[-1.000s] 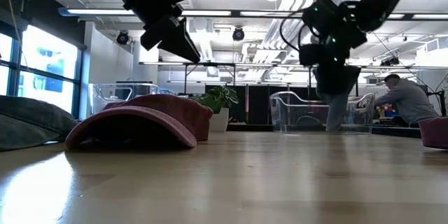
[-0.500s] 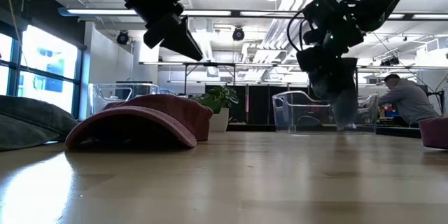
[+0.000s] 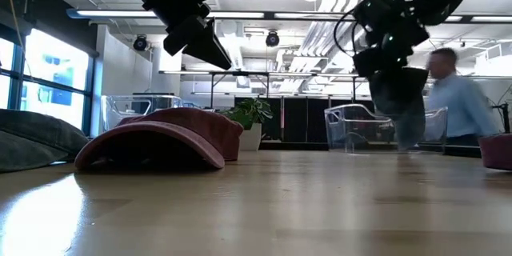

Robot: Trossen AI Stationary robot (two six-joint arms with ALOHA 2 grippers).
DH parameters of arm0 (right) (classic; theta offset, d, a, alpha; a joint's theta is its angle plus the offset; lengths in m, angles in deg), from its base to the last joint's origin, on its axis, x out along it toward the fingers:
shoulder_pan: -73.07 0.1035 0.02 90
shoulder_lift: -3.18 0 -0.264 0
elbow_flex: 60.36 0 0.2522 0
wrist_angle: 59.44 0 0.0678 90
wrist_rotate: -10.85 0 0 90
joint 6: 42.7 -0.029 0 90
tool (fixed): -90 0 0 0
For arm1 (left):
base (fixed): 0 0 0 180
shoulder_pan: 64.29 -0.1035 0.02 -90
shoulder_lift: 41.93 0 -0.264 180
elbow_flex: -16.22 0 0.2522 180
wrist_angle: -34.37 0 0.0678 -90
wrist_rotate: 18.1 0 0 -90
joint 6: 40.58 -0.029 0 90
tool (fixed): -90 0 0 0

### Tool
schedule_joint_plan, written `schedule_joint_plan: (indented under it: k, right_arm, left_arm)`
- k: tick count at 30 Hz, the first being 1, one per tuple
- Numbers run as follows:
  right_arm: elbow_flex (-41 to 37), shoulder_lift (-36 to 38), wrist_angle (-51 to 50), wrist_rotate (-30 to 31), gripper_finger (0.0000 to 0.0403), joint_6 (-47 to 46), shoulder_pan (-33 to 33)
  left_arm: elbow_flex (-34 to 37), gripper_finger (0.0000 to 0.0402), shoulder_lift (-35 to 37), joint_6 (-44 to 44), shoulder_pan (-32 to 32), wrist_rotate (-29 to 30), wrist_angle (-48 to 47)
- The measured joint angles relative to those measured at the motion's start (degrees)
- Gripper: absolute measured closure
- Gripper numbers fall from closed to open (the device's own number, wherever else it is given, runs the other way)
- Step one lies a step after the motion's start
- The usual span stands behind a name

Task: Pick & Place hat
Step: Put the right black cap into the right transparent bin

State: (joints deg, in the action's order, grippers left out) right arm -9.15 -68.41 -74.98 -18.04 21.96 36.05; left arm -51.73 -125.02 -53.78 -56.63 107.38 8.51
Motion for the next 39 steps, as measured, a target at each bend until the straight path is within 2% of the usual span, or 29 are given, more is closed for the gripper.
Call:
schedule_joint_plan:
  k: [5,8,9,11,14,16,18,21,24,27,28,33,39]
  right_arm:
    - [0.9,7.0,-7.6,3.1,0.0194,-8.6,0.4]
    - [6.0,9.6,-20.6,2.0,0.0181,-23.1,0.2]
    - [8.5,10.1,-26.4,-1.2,0.0181,-29.9,-0.2]
    - [14.0,10.3,-36.8,-12.6,0.0187,-43.6,-1.6]
    - [20.8,10.1,-42.8,-31.5,0.0201,-58.0,-4.9]
    - [23.5,9.8,-42.8,-42.8,0.0213,-63.2,-6.5]
    - [24.8,8.9,-41.9,-51.3,0.0229,-67.1,-6.9]
    - [24.3,6.2,-42.1,-56.9,0.027,-69.8,-6.2]
    - [21.7,2.5,-43.5,-56.6,0.0332,-71.2,-5.4]
    - [20.4,-0.9,-47.0,-53.2,0.0389,-72.1,-5.2]
    - [20.2,-1.7,-48.9,-50.6,0.0395,-72.2,-5.2]
    - [20.2,-3.9,-57.4,-35.0,0.0376,-73.1,-5.3]
    - [20.2,-5.7,-61.0,-28.2,0.0399,-66.3,-5.4]
  left_arm:
    - [0.0,0.0318,0.0,0.0,0.0,-0.1,0.6]
    - [0.0,0.0318,0.0,0.0,0.0,-0.5,1.3]
    - [0.0,0.0318,0.0,0.0,0.0,-0.8,1.7]
    - [0.0,0.0318,0.0,0.0,0.0,-1.7,2.1]
    - [0.0,0.0318,0.0,0.0,0.0,-2.0,2.1]
    - [0.0,0.0318,0.0,0.0,0.0,-1.9,2.1]
    - [0.0,0.0318,0.0,0.0,0.0,-1.9,2.1]
    - [0.0,0.0318,0.0,0.0,0.0,-1.9,2.1]
    - [0.0,0.0318,0.0,0.0,0.0,-1.9,2.1]
    - [0.0,0.0318,0.0,0.0,0.0,-1.9,1.9]
    - [0.0,0.0318,0.0,0.0,0.0,-1.9,1.8]
    - [0.0,0.0318,0.0,0.0,0.0,-1.9,1.7]
    - [0.0,0.0318,0.0,0.0,0.0,-1.9,1.7]
